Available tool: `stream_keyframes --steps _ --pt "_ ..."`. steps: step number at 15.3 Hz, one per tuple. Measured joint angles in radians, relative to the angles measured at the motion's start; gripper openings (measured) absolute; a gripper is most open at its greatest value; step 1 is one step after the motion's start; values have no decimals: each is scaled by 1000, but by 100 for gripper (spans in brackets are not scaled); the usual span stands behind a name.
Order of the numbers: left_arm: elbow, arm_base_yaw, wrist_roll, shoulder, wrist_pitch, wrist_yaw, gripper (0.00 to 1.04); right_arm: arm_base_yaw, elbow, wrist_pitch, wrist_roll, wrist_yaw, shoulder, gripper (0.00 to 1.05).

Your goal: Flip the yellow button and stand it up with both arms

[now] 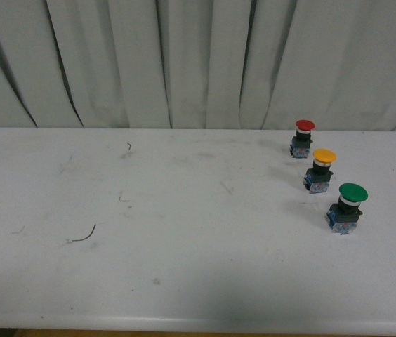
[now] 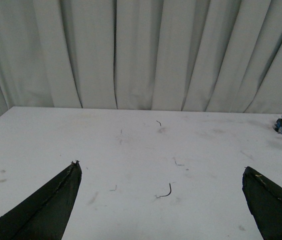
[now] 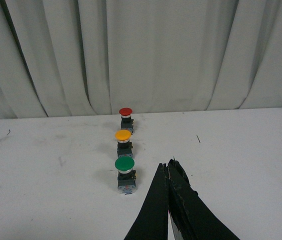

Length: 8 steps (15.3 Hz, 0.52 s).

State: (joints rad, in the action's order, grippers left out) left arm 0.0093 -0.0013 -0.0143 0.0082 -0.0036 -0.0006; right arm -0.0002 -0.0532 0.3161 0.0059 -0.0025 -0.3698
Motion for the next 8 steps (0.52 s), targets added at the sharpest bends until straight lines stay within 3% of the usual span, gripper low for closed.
stream_keyframes --steps 8 --pt "0 0 0 0 0 0 98 0 42 -90 0 0 148 2"
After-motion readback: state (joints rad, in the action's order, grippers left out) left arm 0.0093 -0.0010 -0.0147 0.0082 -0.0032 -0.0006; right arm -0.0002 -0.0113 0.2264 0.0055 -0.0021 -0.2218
